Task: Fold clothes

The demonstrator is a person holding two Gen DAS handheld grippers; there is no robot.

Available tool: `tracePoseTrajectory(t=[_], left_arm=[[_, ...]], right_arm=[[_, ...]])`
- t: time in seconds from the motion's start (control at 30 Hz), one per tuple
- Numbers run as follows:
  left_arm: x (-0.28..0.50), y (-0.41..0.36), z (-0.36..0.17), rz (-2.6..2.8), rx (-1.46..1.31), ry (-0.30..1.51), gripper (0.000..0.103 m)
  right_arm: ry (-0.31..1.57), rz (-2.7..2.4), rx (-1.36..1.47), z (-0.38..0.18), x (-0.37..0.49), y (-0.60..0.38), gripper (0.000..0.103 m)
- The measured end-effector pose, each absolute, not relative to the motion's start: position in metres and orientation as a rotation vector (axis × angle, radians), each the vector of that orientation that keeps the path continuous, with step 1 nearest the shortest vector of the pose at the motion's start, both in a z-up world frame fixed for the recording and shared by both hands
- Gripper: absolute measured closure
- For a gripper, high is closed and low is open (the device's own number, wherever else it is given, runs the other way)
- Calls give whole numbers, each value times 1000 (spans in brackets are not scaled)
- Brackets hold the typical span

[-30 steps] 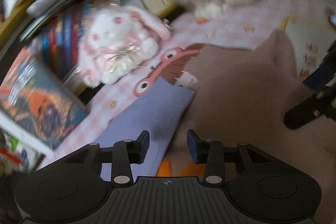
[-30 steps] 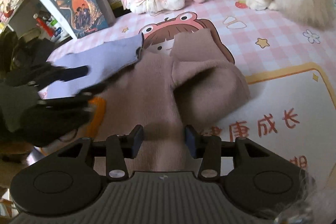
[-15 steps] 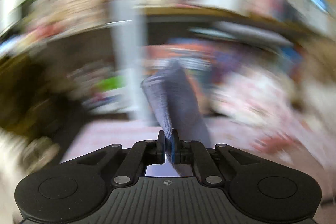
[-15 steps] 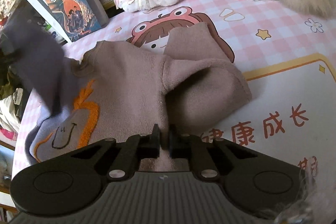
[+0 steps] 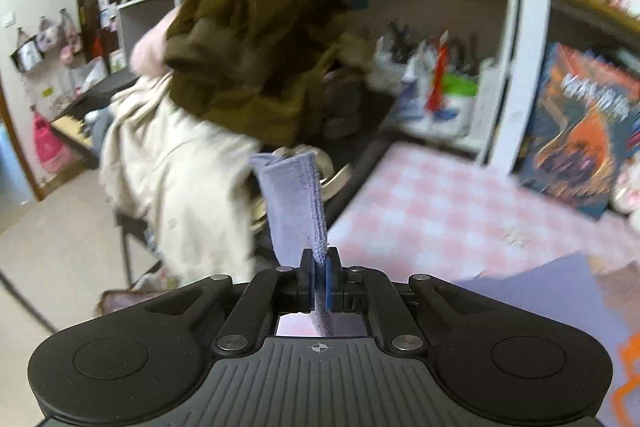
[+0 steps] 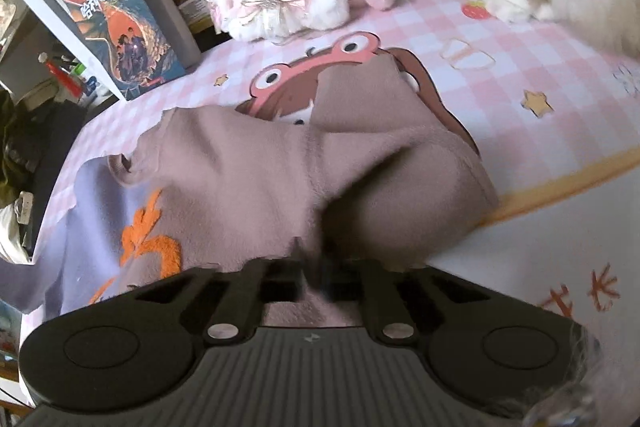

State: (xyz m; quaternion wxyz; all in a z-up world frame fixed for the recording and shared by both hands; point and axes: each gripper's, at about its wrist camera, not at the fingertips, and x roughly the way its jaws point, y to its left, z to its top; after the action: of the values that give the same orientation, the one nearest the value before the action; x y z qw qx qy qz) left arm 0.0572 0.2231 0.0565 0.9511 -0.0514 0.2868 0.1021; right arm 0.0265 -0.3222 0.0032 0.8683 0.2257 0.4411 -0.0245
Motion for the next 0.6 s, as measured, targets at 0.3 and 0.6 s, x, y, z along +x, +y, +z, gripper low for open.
tracePoseTrajectory(t=[0.3, 0.6], left_arm=[[42, 211, 154, 45, -331, 210, 98], [120, 154, 99, 44, -44, 560, 60]], right_arm=[[463, -57, 434, 151, -40, -341, 98], [500, -204, 406, 127, -28, -373, 83]])
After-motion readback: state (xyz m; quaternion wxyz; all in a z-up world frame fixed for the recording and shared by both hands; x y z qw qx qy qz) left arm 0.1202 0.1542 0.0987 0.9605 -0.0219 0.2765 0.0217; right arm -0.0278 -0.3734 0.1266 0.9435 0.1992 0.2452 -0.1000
